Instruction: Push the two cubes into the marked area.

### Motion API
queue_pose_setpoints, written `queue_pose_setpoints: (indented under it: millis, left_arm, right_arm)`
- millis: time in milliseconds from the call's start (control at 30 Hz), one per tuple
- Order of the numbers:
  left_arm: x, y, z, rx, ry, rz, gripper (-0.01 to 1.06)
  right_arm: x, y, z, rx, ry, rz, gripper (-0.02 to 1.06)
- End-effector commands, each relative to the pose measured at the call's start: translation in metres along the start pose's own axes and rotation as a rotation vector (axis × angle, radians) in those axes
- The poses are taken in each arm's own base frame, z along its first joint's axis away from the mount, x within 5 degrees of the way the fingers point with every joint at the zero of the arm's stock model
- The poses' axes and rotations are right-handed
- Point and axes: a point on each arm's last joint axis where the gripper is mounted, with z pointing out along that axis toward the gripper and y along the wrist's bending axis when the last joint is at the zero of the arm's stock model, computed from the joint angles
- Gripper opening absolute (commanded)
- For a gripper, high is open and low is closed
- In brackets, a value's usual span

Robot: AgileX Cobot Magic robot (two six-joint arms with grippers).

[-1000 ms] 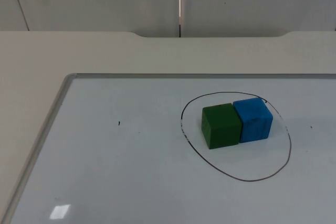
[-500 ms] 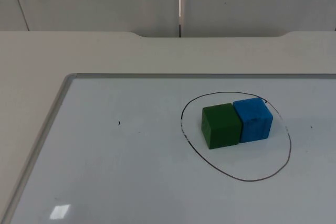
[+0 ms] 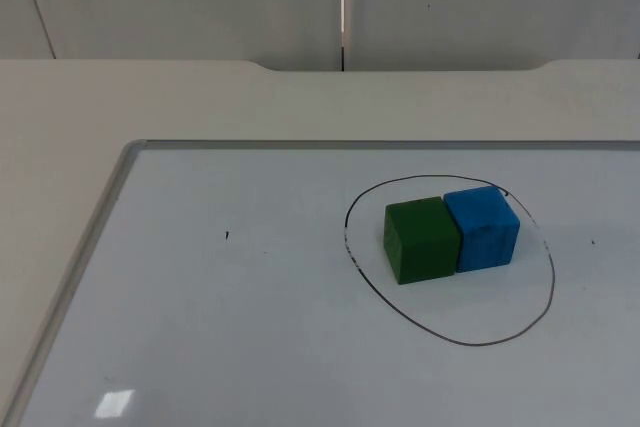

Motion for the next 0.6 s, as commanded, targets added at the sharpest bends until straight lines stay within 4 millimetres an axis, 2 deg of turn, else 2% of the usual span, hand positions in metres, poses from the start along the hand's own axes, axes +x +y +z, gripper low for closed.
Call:
queue_pose_setpoints:
  millis: [0,367,567]
  left_arm:
    - [0.0014,0.0002,0.0010,-0.003,0.002,0.000,1.05]
    - [0.0014,0.0002,0.0010,-0.003,0.002,0.000,1.05]
    - [0.0014,0.0002,0.0010,-0.003,0.002,0.000,1.05]
  right_arm:
    - [0.0016,-0.0002,0.0009,-0.002,0.003,-0.003,1.05]
    - [0.0016,-0.0002,0.0009,-0.002,0.003,-0.003,1.05]
    - [0.0017,0.0005,0.0007,0.086,0.005,0.042,1.05]
